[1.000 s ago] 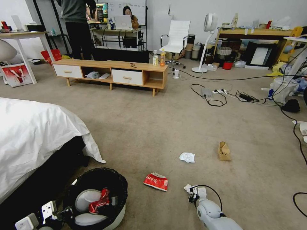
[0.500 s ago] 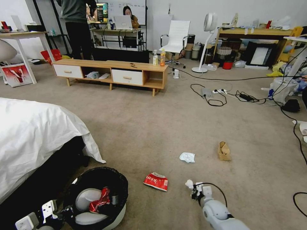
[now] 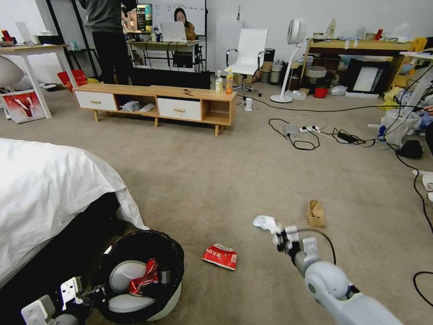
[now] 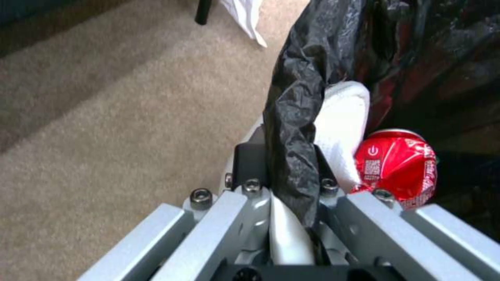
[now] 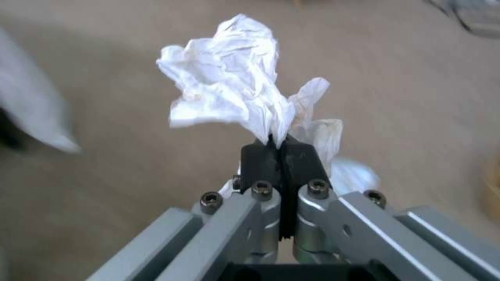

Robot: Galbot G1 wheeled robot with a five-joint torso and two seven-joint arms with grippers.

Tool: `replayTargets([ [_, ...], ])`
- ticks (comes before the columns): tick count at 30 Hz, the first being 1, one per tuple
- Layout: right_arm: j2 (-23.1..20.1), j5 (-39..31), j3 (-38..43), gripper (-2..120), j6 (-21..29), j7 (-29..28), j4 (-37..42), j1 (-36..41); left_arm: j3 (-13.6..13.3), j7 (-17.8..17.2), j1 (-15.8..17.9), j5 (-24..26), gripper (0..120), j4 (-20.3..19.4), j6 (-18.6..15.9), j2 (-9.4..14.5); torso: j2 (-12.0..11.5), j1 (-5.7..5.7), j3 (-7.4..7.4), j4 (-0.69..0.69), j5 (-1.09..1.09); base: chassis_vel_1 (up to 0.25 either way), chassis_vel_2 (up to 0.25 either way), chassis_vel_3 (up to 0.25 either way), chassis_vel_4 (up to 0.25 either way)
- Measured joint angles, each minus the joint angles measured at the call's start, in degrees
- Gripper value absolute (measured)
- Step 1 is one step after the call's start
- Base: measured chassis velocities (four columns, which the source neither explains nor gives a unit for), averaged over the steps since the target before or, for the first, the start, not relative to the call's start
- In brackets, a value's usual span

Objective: Pick up the trash bin and place the garbage on the floor into it.

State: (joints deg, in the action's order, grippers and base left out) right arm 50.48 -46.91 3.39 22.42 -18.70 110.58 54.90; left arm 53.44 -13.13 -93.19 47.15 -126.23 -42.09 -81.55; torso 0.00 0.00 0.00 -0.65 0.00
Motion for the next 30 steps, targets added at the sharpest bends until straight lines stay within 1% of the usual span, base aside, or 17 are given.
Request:
replayTargets([
  [1, -0.5, -3.0, -1.1, 0, -0.1, -0.6, 4.4, -2.4, 0.2, -0.4, -0.3, 0.8, 3, -0.8, 0.0, 0.5, 0.0, 0.0, 0.0, 0.0, -0.01, 0.0, 0.0, 0.0, 0.0],
  [2, -0.6, -4.6, -2.2, 0, -0.3, -1.1, 6.6, -4.4, 0.3, -0.6, -0.5, 1.1, 3, -1.2, 0.0, 0.7, 0.0, 0.0, 0.0, 0.0, -0.01, 0.0, 0.0, 0.0, 0.0],
  [3, -0.6, -4.6, -2.2, 0, -0.3, -1.1, 6.6, -4.4, 0.3, -0.6, -0.5, 1.1, 3, -1.2, 0.0, 0.7, 0.0, 0.0, 0.0, 0.0, -0.01, 0.0, 0.0, 0.0, 0.0],
  [5, -0.3, -8.0, -5.1, 0, -0.8, -2.0, 10.1, -9.7, 0.4, -0.9, -0.9, 1.6, 3, -2.0, 0.0, 1.0, 0.0, 0.0, 0.0, 0.03, -0.01, 0.0, 0.0, 0.0, 0.0],
  [6, -0.3, -8.0, -5.1, 0, -0.8, -2.0, 10.1, -9.7, 0.4, -0.9, -0.9, 1.6, 3, -2.0, 0.0, 1.0, 0.0, 0.0, 0.0, 0.03, -0.01, 0.0, 0.0, 0.0, 0.0],
  [7, 0.3, -10.5, -7.5, 0, -1.4, -2.3, 12.1, -13.8, 0.4, -0.9, -1.1, 1.7, 3, -2.5, 0.0, 1.2, 0.0, 0.0, 0.0, 0.04, -0.01, 0.0, 0.0, 0.0, 0.0],
  [8, 0.3, -10.5, -7.5, 0, -1.4, -2.3, 12.1, -13.8, 0.4, -0.9, -1.1, 1.7, 3, -2.5, 0.0, 1.2, 0.0, 0.0, 0.0, 0.04, -0.01, 0.0, 0.0, 0.0, 0.0],
  [11, 2.2, -15.0, -13.5, 0, -3.9, -1.6, 14.5, -21.5, 0.3, -1.0, -1.8, 1.8, 3, -3.4, -0.1, 1.8, 0.0, 0.0, 0.0, 0.03, -0.01, 0.0, 0.0, 0.0, 0.0],
  [12, 2.2, -15.0, -13.5, 0, -3.9, -1.6, 14.5, -21.5, 0.3, -1.0, -1.8, 1.8, 3, -3.4, -0.1, 1.8, 0.0, 0.0, 0.0, 0.03, -0.01, 0.0, 0.0, 0.0, 0.0],
  [15, 4.9, -22.7, -20.2, 0, -4.5, -1.2, 15.7, -29.0, 0.3, -1.0, -2.7, 1.9, 3, -4.3, -0.1, 2.4, 0.0, 0.0, 0.0, 0.01, 0.0, 0.0, 0.0, 0.0, 0.0],
  [16, 4.9, -22.7, -20.2, 0, -4.5, -1.2, 15.7, -29.0, 0.3, -1.0, -2.7, 1.9, 3, -4.3, -0.1, 2.4, 0.0, 0.0, 0.0, 0.01, 0.0, 0.0, 0.0, 0.0, 0.0],
  [18, 7.0, -27.1, -24.5, 0, -4.2, -1.7, 15.4, -33.6, 0.3, -1.1, -3.1, 2.0, 3, -4.7, -0.1, 2.7, 0.0, 0.0, 0.0, 0.02, -0.01, 0.0, 0.0, 0.0, 0.0],
  [24, 10.5, -31.1, -30.9, 0, -2.3, -3.9, 13.7, -38.9, 0.3, -1.3, -3.4, 2.2, 3, -5.2, -0.1, 3.2, 0.0, 0.0, 0.0, 0.01, -0.01, 0.0, 0.0, 0.0, 0.0],
  [25, 12.2, -32.5, -33.6, 0, -0.9, -5.5, 13.2, -40.4, 0.4, -1.3, -3.6, 2.2, 3, -5.3, -0.1, 3.3, 0.0, 0.0, 0.0, 0.02, -0.01, 0.0, 0.0, 0.0, 0.0],
  [26, 12.2, -32.5, -33.6, 0, -0.9, -5.5, 13.2, -40.4, 0.4, -1.3, -3.6, 2.2, 3, -5.3, -0.1, 3.3, 0.0, 0.0, 0.0, 0.02, -0.01, 0.0, 0.0, 0.0, 0.0],
  [28, 14.5, -33.4, -37.1, 0, 0.7, -7.6, 12.8, -41.3, 0.5, -1.4, -3.7, 2.2, 3, -5.4, -0.1, 3.4, 0.0, 0.0, 0.0, 0.02, -0.01, 0.0, 0.0, 0.0, 0.0],
  [30, 15.1, -33.4, -38.1, 0, 1.4, -8.3, 12.6, -41.4, 0.5, -1.4, -3.7, 2.2, 3, -5.5, -0.1, 3.4, 0.0, 0.0, 0.0, 0.01, -0.01, 0.0, 0.0, 0.0, 0.0],
])
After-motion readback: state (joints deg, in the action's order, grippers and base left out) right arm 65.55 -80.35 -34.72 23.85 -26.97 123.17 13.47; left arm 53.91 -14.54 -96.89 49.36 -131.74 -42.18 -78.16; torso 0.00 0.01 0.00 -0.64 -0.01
